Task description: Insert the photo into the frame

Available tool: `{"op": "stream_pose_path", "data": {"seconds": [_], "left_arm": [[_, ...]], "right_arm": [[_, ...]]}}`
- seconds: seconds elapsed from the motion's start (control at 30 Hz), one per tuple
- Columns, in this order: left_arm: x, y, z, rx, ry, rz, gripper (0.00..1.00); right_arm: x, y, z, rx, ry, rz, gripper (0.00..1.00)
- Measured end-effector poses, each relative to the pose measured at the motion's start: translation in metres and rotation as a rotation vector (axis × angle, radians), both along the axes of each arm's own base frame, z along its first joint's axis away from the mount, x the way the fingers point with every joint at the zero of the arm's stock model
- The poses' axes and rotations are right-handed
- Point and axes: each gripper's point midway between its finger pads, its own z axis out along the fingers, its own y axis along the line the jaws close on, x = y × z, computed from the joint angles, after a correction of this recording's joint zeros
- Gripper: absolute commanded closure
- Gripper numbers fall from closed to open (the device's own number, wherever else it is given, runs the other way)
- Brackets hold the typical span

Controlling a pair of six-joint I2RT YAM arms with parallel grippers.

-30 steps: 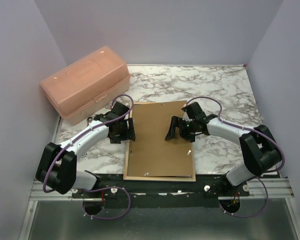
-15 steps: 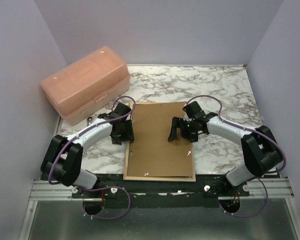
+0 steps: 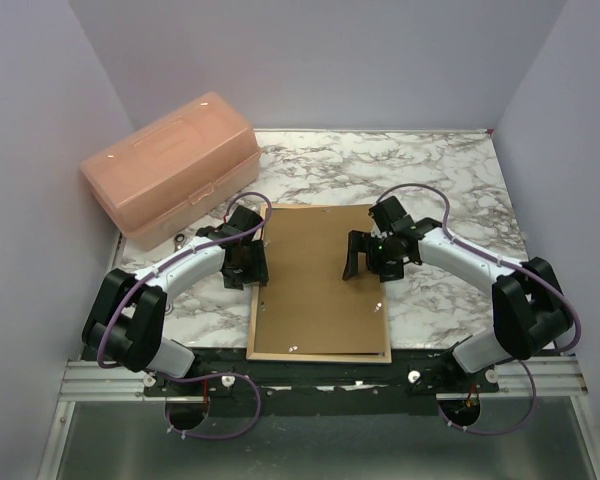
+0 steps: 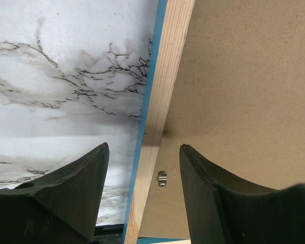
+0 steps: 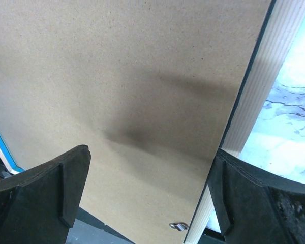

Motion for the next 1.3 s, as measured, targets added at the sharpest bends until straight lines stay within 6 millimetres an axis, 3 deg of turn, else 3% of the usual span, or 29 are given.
{"op": "stream_pose_path", "data": {"seconds": [0.7,1.0,1.3], "left_arm": [[-0.003,0.001,0.003,-0.001,0.001,-0.002,0.41],[-0.004,-0.019,0.008,-0.113,0.014,-0.043,0.34],[-0.005,-0.025,0.004,-0.175,0.050,-0.046,0.35]], "right_arm": [[0.018,-0.037,0.013,-0.198,-0.105,-0.043,0.00],[-0.007,-0.051,-0.015,-0.153,0.014,-0.063,0.00],[-0.015,-0.033,-0.030,-0.054,0.076,-0.027,0.00]]}}
